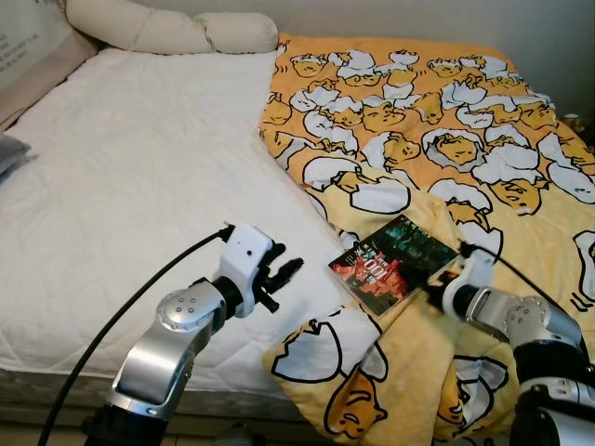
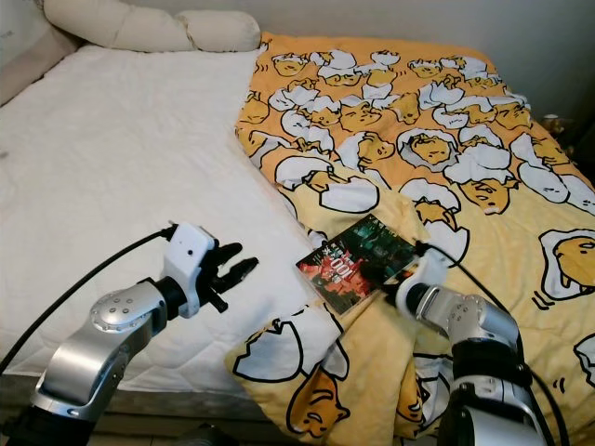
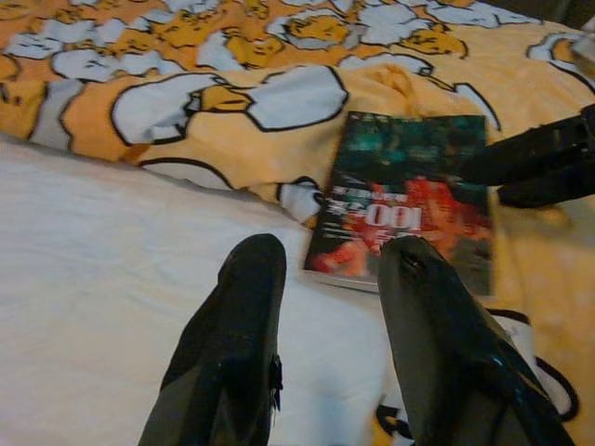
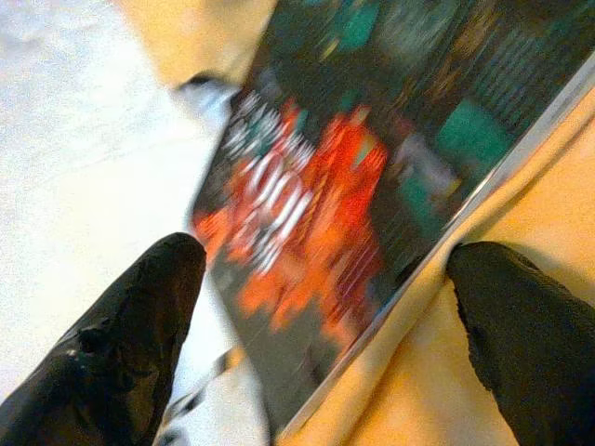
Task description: Clean up the room
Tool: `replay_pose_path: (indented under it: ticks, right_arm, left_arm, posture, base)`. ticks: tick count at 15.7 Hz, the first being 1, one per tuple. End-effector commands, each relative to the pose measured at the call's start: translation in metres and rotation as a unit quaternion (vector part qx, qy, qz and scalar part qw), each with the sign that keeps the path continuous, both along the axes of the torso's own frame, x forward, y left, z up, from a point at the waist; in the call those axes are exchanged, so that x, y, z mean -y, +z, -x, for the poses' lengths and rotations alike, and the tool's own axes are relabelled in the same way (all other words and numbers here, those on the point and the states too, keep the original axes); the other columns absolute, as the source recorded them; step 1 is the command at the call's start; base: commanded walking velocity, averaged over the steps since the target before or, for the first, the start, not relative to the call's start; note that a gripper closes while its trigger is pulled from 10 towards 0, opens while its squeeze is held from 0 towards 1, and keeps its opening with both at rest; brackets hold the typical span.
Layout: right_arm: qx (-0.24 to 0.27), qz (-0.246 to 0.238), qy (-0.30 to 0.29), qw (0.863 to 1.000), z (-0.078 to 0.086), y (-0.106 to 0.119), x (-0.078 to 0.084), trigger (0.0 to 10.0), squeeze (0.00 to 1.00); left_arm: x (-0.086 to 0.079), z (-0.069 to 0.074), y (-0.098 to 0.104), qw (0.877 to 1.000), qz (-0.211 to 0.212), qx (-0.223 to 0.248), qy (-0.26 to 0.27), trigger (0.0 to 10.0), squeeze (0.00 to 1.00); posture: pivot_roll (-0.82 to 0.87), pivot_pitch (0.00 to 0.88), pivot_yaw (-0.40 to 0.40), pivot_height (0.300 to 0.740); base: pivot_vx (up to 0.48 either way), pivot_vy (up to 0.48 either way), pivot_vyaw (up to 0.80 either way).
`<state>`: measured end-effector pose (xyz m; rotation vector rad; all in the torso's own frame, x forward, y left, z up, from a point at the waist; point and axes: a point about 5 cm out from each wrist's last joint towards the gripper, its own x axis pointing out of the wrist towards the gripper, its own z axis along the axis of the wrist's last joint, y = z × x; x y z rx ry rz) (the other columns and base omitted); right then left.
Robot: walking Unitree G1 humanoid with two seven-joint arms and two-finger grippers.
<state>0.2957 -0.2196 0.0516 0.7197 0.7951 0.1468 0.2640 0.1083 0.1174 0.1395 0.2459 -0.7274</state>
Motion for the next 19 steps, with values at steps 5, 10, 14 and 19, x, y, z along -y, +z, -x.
replay_pose_path:
  ticks: [5, 10, 14, 19]
  right_arm:
    - [0.031, -0.039, 0.102, 0.993, 0.007, 0.016, -0.017, 10.0, 0.0]
    - [0.06, -0.077, 0.14, 0.985, 0.01, 0.03, -0.028, 10.0, 0.0]
    - [0.017, -0.071, 0.13, 0.989, 0.01, 0.004, -0.039, 10.0, 0.0]
    - [-0.009, -0.053, 0.118, 0.992, 0.017, -0.008, -0.032, 10.0, 0.0]
  left_arm:
    - [0.002, 0.002, 0.002, 1.0, -0.01, -0.004, -0.015, 10.0, 0.0]
    - [0.003, 0.004, 0.001, 1.0, -0.011, -0.006, -0.022, 10.0, 0.0]
    - [0.005, 0.002, 0.0, 0.999, -0.015, -0.009, -0.028, 10.0, 0.0]
    - [0.006, 0.006, -0.002, 0.999, -0.022, -0.02, -0.041, 10.0, 0.0]
  posture:
    - [0.05, 0.0, -0.044, 0.74]
    - [0.05, 0.0, -0.042, 0.74]
    - [0.04, 0.0, -0.029, 0.74]
    - [0.05, 0.0, -0.033, 0.74]
  base:
    - [0.0, 0.0, 0.0]
    - [0.0, 0.0, 0.0]
    - [0.0, 0.0, 0.0]
    - [0.0, 0.0, 0.0]
